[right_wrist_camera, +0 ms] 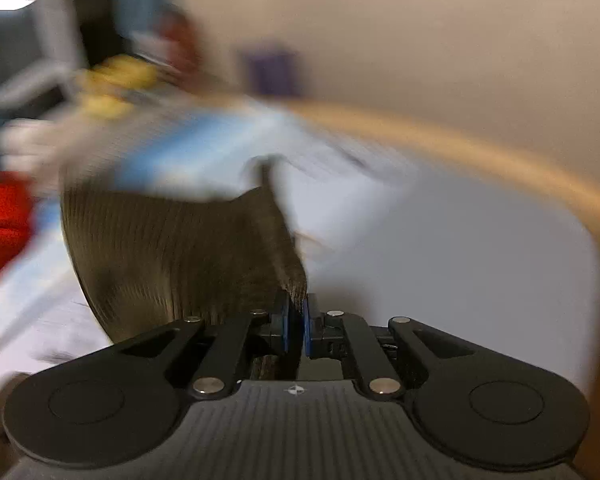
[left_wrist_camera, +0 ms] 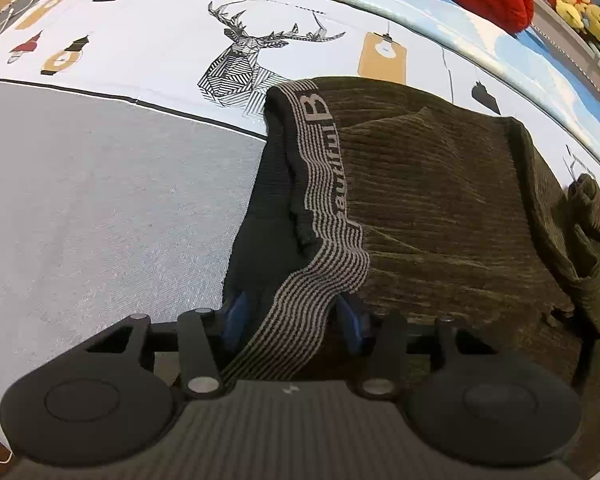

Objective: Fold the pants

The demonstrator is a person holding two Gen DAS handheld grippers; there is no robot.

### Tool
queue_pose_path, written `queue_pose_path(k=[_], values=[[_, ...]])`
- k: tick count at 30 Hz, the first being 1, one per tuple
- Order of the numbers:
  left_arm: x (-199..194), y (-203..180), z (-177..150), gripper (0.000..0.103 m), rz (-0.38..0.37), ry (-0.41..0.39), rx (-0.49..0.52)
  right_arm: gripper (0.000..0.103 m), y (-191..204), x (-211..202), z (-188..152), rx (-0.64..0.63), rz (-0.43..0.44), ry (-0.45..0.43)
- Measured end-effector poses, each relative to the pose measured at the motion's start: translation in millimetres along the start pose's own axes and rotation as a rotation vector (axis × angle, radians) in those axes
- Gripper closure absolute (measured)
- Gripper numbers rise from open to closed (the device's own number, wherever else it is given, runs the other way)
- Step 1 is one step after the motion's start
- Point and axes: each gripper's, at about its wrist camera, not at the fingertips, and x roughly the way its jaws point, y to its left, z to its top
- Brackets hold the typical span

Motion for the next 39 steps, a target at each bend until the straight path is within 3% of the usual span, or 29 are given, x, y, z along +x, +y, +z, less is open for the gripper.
queue_pose_path(k=[2, 4, 7, 10, 15, 16, 17, 18, 19, 22, 24, 26, 27, 28, 29, 30, 31, 32, 34, 35, 39], values=[[0.9, -2.2, -1.5, 0.046, -0.002, 0.007, 0.014, 0.097, -62.8, 27.1, -8.5, 0.148, -0.100, 0.186], [2.2, -4.0, -1.7, 0.040, -0.010, 0.009, 0.023, 0.096, -105.7, 48.9, -24.2, 0.271, -0.121, 0.345], [5.5, -3.5, -1.4, 0.035, -0.024, 0.015, 0.013, 0.093, -143.5, 58.8, -34.6, 0.405, -0.064, 0.405], [9.2, -1.2, 0.6, 0.033, -0.039, 0.024, -0.014, 0.090, -144.2, 62.8, -32.2, 0.380, -0.017, 0.403], [13.5, -8.7, -0.7, 0.034, -0.016, 0.020, 0.029, 0.083, -145.5, 63.5, -28.1, 0.385, -0.031, 0.368], [14.0, -10.8, -1.5, 0.040, -0.001, 0.029, 0.050, 0.084, -142.2, 64.8, -27.2, 0.369, -0.040, 0.365], [13.6, -12.1, -2.1, 0.049, 0.008, 0.022, 0.064, 0.096, -138.0, 63.7, -25.4, 0.333, -0.056, 0.359], [12.6, -13.0, -2.3, 0.077, 0.033, 0.010, 0.077, 0.096, -134.1, 61.3, -23.8, 0.294, -0.079, 0.340], [10.6, -11.9, -1.7, 0.086, 0.043, -0.004, 0.084, 0.097, -132.2, 56.5, -21.0, 0.294, -0.083, 0.305], [-2.7, -4.8, 1.9, 0.096, 0.019, -0.058, 0.053, 0.098, -128.9, 18.8, -3.2, 0.344, -0.070, 0.141], [-10.3, 0.8, 2.0, 0.096, 0.012, -0.082, 0.048, 0.097, -126.3, 0.1, 1.4, 0.322, -0.158, 0.073], [-9.9, 4.1, 0.3, 0.096, 0.022, -0.062, 0.053, 0.097, -135.5, 10.4, -5.3, 0.343, -0.216, 0.153], [-9.1, 5.3, -0.8, 0.097, 0.046, -0.049, 0.067, 0.097, -139.4, 23.4, -9.5, 0.347, -0.191, 0.228], [-8.4, 6.7, -2.8, 0.103, 0.094, -0.038, 0.082, 0.096, -140.1, 35.5, -13.2, 0.325, -0.171, 0.295], [-9.4, 7.5, -4.4, 0.103, 0.157, -0.039, 0.094, 0.093, -138.1, 41.6, -15.1, 0.286, -0.195, 0.320], [-10.6, 11.2, -5.6, 0.103, 0.257, -0.047, 0.114, 0.092, -136.0, 43.1, -14.2, 0.256, -0.211, 0.312], [-13.5, 18.2, -5.5, 0.103, 0.290, -0.050, 0.100, 0.092, -134.5, 41.2, -12.5, 0.239, -0.207, 0.298], [-15.8, 25.6, -4.0, 0.103, 0.266, -0.050, 0.053, 0.092, -132.1, 39.3, -10.1, 0.223, -0.198, 0.285], [-24.5, 37.1, -1.1, 0.101, 0.111, -0.072, -0.066, 0.090, -124.8, 30.8, -6.1, 0.183, -0.195, 0.267], [-28.5, 36.5, -0.6, 0.100, 0.058, -0.091, -0.077, 0.090, -121.2, 25.9, -3.9, 0.167, -0.203, 0.254], [-44.8, 1.6, -0.5, 0.085, -0.029, -0.203, 0.055, 0.090, -98.7, -11.4, 1.3, 0.098, -0.204, 0.134]])
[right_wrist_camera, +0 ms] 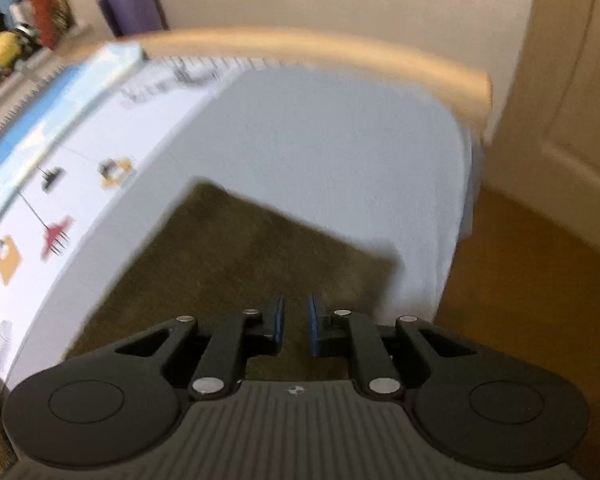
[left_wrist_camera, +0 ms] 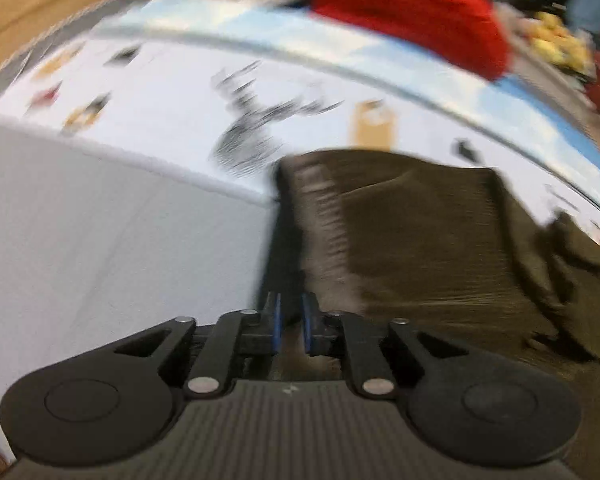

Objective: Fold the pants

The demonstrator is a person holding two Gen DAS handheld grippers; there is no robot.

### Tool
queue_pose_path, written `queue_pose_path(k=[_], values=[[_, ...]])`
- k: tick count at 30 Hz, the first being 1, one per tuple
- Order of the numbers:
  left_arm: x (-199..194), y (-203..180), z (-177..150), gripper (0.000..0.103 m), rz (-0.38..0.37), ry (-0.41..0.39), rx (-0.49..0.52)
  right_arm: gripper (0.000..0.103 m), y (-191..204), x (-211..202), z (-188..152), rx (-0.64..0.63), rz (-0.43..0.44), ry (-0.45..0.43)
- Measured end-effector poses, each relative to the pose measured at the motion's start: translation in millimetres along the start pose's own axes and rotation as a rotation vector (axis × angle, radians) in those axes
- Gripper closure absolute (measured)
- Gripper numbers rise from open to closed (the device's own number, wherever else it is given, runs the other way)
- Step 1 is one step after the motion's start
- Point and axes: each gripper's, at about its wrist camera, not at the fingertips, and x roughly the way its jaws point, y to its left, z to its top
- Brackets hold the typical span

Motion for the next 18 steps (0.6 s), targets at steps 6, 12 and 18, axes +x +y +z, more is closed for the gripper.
queue_pose_path(k=[6, 12, 18], values=[[10.5, -64.5, -14.5, 0.070, -0.124, 0.033, 0.212, 0.088, 63.1, -41.5, -7.1, -0.250, 0.281, -0.254], [57.9, -83.3, -40.2, 0.043, 0.068, 0.262, 0.325, 0.088, 131.5, -34.7, -32.0, -0.420, 0.645, -0.123], [31.2, -95.4, -23.8, 0.043, -0.027, 0.127, 0.225, 0.081, 198.4, 11.6, -64.5, -0.466, 0.788, 0.215]])
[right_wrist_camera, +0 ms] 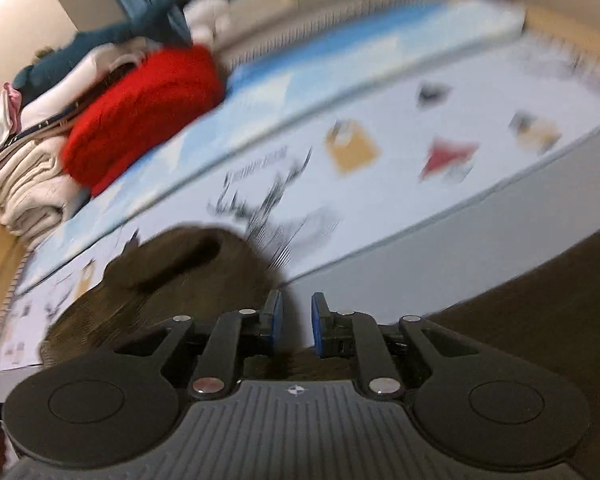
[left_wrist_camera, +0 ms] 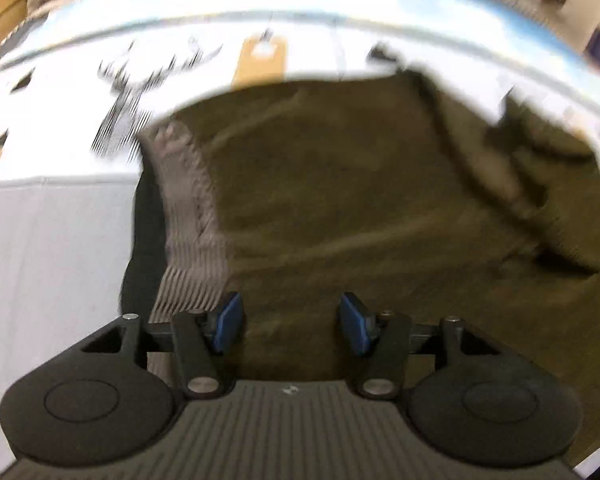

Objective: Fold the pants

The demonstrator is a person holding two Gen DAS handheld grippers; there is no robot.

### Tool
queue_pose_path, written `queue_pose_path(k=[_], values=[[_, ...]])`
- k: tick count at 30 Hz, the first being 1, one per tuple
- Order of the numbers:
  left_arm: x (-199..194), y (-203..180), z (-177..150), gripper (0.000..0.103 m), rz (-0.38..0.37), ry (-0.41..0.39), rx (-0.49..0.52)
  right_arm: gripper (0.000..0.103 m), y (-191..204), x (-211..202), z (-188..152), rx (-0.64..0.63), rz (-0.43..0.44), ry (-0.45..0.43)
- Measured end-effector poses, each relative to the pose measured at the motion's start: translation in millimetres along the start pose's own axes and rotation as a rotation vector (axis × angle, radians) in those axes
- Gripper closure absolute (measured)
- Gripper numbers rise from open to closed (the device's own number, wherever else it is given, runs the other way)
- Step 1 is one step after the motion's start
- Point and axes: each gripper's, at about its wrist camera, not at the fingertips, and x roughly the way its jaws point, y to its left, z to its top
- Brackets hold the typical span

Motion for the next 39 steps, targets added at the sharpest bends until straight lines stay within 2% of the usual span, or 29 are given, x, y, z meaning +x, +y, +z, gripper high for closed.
queue_pose_path(k=[2, 4, 6, 11, 15, 19, 20, 22, 25, 26, 27, 29, 30, 32, 33, 34, 35, 36, 37, 38, 39], values=[[-2.3, -2.7, 6.7, 0.043, -0.010, -0.043, 0.005, 0.063, -3.5, 24.9, 4.9, 0.060, 0.047, 0.032], [-1.3, -10.5, 10.9, 0.043, -0.039, -0.071, 0.001, 0.056, -7.8, 50.3, 5.3, 0.122, 0.096, 0.079], [-1.0, -15.4, 15.8, 0.043, -0.084, -0.094, 0.012, 0.055, -9.6, 73.8, 5.0, 0.164, 0.108, 0.148], [4.0, -52.6, 20.3, 0.043, -0.189, -0.136, 0.169, 0.054, -27.1, 109.1, 14.3, 0.324, 0.157, 0.173], [17.5, -95.5, 18.7, 0.042, -0.248, -0.147, 0.318, 0.056, -22.2, 124.3, 17.6, 0.312, 0.209, 0.229], [35.8, -128.6, 26.7, 0.041, -0.329, -0.132, 0.373, 0.075, -11.1, 126.3, 20.8, 0.275, 0.217, 0.259], [40.1, -135.2, 28.0, 0.041, -0.344, -0.119, 0.389, 0.081, -8.8, 123.7, 22.1, 0.269, 0.218, 0.256], [50.6, -153.9, 26.4, 0.041, -0.334, -0.090, 0.455, 0.087, -3.9, 117.5, 26.7, 0.267, 0.237, 0.237], [61.6, -170.0, 23.3, 0.044, -0.302, -0.082, 0.533, 0.089, 5.6, 105.3, 34.5, 0.270, 0.288, 0.190], [64.8, -171.9, 23.6, 0.050, -0.288, -0.083, 0.544, 0.089, 9.8, 101.2, 37.3, 0.263, 0.310, 0.171], [68.4, -173.1, 25.2, 0.065, -0.280, -0.085, 0.549, 0.089, 13.6, 97.1, 40.2, 0.256, 0.331, 0.146], [68.3, -170.7, 27.6, 0.075, -0.276, -0.105, 0.555, 0.091, 17.9, 84.6, 48.3, 0.268, 0.361, 0.055], [68.0, -170.0, 29.0, 0.079, -0.261, -0.120, 0.559, 0.091, 17.5, 74.3, 53.0, 0.291, 0.357, -0.025], [66.6, -165.1, 32.8, 0.080, -0.250, -0.118, 0.545, 0.091, 7.6, 41.9, 59.1, 0.384, 0.307, -0.260], [67.7, -163.8, 34.3, 0.080, -0.249, -0.108, 0.536, 0.091, 3.9, 23.9, 57.6, 0.415, 0.224, -0.391], [69.3, -163.5, 34.5, 0.081, -0.243, -0.098, 0.537, 0.091, 3.0, 6.6, 54.4, 0.419, 0.102, -0.513], [71.0, -163.3, 34.8, 0.081, -0.233, -0.090, 0.542, 0.090, 1.0, -2.7, 51.9, 0.422, -0.010, -0.575], [73.2, -163.2, 33.9, 0.081, -0.231, -0.080, 0.549, 0.090, -3.8, -4.6, 51.0, 0.432, -0.095, -0.585], [75.3, -162.5, 35.1, 0.081, -0.231, -0.067, 0.553, 0.087, -11.3, 1.1, 52.6, 0.442, -0.166, -0.545], [78.4, -163.1, 35.8, 0.081, -0.232, -0.053, 0.559, 0.081, -19.1, 11.8, 55.5, 0.434, -0.229, -0.471], [80.1, -162.4, 35.6, 0.080, -0.237, -0.042, 0.564, 0.078, -26.5, 23.0, 56.5, 0.425, -0.272, -0.405]])
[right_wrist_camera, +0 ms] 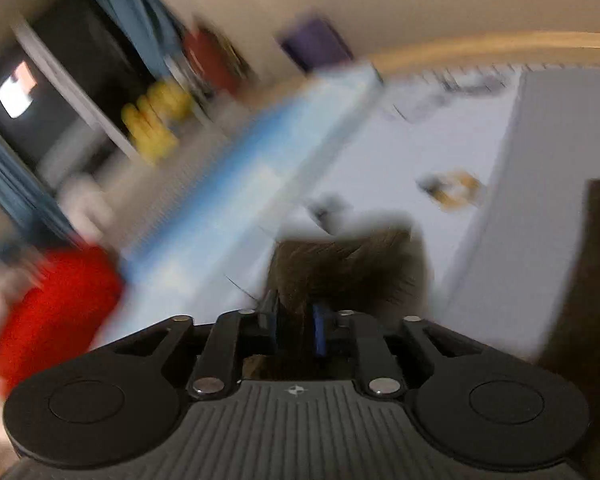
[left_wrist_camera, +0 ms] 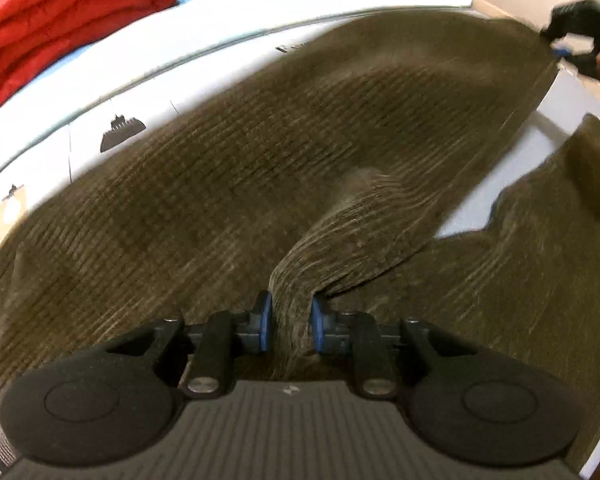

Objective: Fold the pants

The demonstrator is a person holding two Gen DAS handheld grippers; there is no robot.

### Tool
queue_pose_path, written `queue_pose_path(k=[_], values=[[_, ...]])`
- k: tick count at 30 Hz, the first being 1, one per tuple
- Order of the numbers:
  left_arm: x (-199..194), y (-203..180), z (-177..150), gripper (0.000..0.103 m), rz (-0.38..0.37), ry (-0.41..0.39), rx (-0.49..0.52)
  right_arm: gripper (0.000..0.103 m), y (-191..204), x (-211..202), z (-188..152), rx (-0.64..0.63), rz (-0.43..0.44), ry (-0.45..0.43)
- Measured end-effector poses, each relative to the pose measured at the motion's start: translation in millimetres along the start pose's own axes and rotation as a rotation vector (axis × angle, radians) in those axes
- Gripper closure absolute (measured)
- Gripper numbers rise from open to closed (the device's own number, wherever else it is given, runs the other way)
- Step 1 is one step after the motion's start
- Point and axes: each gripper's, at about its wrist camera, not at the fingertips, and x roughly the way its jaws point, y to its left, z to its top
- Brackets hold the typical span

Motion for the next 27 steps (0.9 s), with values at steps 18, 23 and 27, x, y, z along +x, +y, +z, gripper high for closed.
queue_pose_path(k=[18, 23, 27], values=[[-2.6, 9.5, -6.2, 0.071, -0.028, 0.063, 0.009, 0.061, -139.6, 104.6, 43.3, 0.472, 0.123, 0.166], [-7.7, 12.7, -4.0, 0.067, -0.041, 0.037, -0.016, 0.061, -143.5, 118.5, 58.3, 0.470, 0.134, 0.142], [-14.1, 9.1, -0.2, 0.064, -0.052, -0.020, -0.011, 0.061, -140.1, 125.6, 62.6, 0.443, 0.128, 0.122]])
